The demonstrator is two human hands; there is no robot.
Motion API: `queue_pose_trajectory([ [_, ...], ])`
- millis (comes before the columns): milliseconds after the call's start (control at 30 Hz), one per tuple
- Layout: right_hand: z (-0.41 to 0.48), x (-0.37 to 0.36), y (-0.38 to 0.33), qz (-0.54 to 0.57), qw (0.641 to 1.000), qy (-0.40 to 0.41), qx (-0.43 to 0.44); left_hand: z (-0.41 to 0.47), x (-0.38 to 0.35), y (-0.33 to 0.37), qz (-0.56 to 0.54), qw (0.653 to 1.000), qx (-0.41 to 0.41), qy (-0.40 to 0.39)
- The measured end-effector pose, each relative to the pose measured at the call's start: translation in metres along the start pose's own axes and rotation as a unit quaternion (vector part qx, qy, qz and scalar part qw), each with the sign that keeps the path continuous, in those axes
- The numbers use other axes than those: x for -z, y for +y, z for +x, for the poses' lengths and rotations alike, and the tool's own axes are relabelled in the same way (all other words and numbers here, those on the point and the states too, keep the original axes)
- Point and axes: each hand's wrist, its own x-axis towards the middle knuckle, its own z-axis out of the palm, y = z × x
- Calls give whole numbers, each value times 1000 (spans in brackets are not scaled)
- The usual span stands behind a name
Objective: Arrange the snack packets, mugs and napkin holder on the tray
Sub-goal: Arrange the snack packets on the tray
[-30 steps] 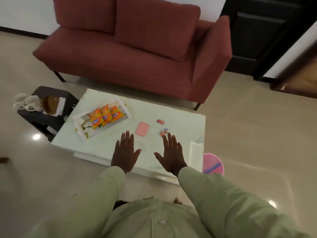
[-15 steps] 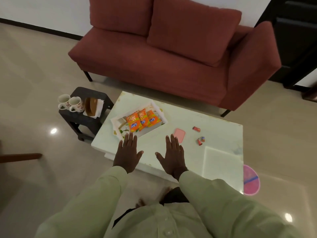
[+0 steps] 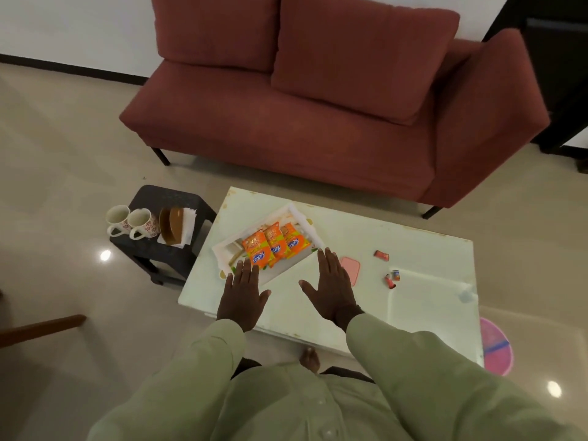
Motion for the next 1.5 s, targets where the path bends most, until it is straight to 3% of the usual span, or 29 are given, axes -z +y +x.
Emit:
queue_pose_trajectory([
  [500, 71, -30, -43, 72, 977, 23, -198, 123, 28, -52, -9, 988, -144, -46],
  [800, 154, -107, -29, 123, 952, 45, -277, 245, -41, -77, 9, 966, -246, -73],
  [1067, 235, -187, 40, 314, 853, 88, -408, 378, -124, -54, -22, 984, -179, 10],
  [1133, 250, -203, 53, 345, 825, 104, -436, 405, -139, -49, -45, 991, -120, -30],
  [1200, 259, -219, 61, 369, 808, 117, -445, 427, -152, -41, -68, 988, -70, -119],
  [1367, 274, -225, 68, 290, 839, 140, -438, 455, -155, -26, -80, 967, -90, -225],
  [1500, 290, -189, 69, 238, 867, 187, -396, 452, -151, -35, -215, 955, -19, -205],
])
